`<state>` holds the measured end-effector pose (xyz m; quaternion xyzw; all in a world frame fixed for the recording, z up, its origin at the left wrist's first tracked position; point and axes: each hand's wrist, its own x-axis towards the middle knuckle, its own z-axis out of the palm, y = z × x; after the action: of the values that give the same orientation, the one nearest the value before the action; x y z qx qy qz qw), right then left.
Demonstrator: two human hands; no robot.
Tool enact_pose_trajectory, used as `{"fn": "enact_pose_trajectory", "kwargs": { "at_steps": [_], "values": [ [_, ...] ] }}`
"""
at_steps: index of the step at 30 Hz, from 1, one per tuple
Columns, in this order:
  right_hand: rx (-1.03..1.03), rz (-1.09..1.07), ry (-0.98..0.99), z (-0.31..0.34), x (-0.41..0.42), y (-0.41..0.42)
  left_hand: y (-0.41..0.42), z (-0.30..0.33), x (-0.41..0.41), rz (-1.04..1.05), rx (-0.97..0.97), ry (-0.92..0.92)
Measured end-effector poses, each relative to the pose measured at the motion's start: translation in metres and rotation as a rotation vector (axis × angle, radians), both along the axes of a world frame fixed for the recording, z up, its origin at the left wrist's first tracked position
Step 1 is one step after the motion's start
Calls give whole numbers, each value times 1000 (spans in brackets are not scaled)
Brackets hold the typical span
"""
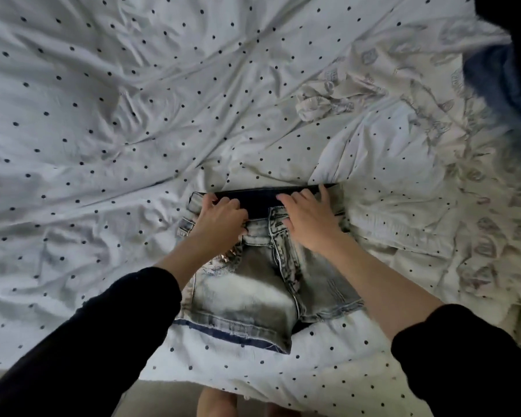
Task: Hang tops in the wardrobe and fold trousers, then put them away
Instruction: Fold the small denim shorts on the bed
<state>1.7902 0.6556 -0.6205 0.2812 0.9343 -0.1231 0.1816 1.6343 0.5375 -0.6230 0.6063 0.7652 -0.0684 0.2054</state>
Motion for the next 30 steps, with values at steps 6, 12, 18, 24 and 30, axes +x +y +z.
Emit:
{"fn": "enact_pose_trajectory", "kwargs": {
  "at_steps": [6,12,18,24,30],
  "values": [
    [-129,-246,359,20,8,14,5,14,-21,265,211,-44],
    [-269,-377,450,34,19,12,-31,18,42,170,256,-209],
    [-275,-395,344,18,3,-9,-105,-14,89,-66,-158,-173],
    [-238,-310,102,8,35,-120,-131,1,61,82,-88,-97],
    [-250,-199,-151,0,63,-176,-141,19,20,773,94,-389]
  ]
}}
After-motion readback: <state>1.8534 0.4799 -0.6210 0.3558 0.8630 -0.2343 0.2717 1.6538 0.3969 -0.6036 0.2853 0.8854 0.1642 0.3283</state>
